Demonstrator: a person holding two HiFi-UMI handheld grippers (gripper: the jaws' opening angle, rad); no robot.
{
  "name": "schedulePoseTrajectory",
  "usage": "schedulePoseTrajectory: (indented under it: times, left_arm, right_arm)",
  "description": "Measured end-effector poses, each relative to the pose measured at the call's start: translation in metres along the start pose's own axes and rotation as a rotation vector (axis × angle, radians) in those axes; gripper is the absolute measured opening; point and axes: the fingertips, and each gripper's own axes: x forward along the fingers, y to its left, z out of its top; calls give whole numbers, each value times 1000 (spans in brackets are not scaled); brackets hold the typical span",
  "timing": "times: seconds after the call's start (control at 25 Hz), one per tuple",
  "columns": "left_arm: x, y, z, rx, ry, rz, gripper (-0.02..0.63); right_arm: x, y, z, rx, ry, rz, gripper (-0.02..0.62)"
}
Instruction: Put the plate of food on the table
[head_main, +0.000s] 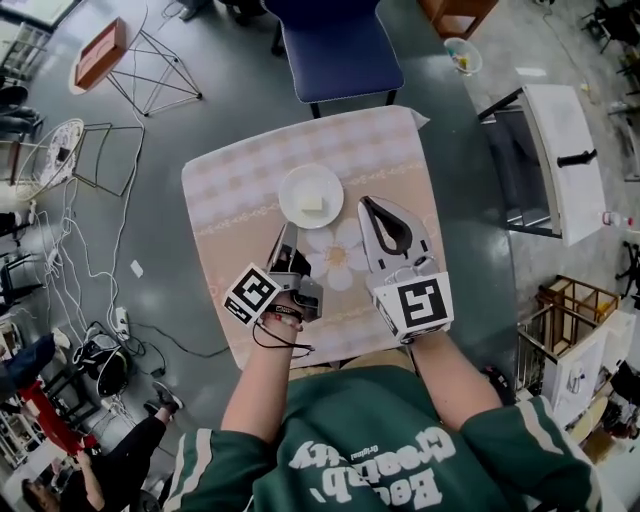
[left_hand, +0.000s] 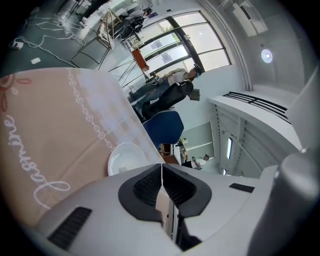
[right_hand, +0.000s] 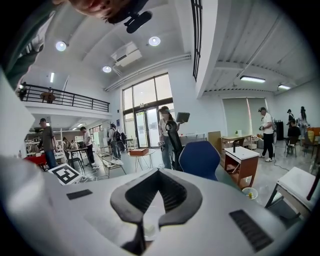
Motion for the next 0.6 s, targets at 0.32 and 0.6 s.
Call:
schedulePoseTrajectory:
  times: [0.32,0.6]
  left_arm:
    - [-26,-33,5,27,-12,-120,9]
    - [-54,-74,17,61,-10,-253,9]
  right_arm:
    - [-15,9,7,-6,5,-15,14]
    - [-33,33,21,-23,-18,-11,14]
